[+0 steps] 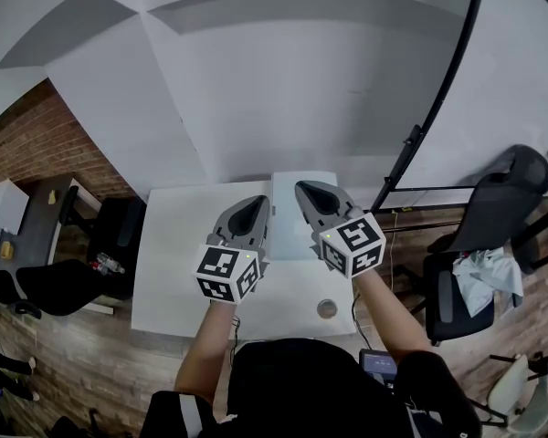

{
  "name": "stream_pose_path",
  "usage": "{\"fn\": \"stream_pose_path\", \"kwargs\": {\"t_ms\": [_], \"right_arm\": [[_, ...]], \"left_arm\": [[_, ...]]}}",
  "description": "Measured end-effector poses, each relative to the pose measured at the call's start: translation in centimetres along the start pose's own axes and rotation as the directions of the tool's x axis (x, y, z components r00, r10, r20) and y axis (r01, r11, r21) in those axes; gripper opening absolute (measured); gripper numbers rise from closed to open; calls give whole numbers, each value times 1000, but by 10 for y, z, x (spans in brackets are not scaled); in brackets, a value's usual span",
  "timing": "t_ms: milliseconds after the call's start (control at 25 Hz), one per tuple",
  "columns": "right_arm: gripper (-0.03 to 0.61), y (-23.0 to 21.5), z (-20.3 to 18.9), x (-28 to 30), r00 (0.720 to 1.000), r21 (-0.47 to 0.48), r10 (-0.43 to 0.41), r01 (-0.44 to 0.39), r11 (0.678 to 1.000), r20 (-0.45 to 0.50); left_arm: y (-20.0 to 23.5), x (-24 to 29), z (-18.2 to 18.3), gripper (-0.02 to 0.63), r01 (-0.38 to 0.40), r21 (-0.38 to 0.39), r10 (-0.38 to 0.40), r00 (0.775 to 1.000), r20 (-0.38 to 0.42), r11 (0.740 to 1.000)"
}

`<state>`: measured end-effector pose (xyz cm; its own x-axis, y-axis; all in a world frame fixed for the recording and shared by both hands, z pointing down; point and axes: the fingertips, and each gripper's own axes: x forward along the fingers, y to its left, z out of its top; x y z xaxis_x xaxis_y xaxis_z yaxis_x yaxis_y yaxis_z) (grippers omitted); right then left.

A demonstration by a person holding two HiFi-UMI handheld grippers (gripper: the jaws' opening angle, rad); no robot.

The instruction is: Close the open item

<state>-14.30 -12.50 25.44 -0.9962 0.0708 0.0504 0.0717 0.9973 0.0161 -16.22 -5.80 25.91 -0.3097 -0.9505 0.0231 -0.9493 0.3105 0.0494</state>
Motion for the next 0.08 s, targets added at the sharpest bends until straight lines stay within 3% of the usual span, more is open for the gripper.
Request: {"fn": "stream_pose_path", "kwargs": {"t_ms": [80], "right_arm": [[37, 1, 0, 0, 1000, 1, 1, -1, 1000, -1]], "left_arm": [[0, 0, 0, 12, -1, -1, 1, 1000, 1, 1000]]}}
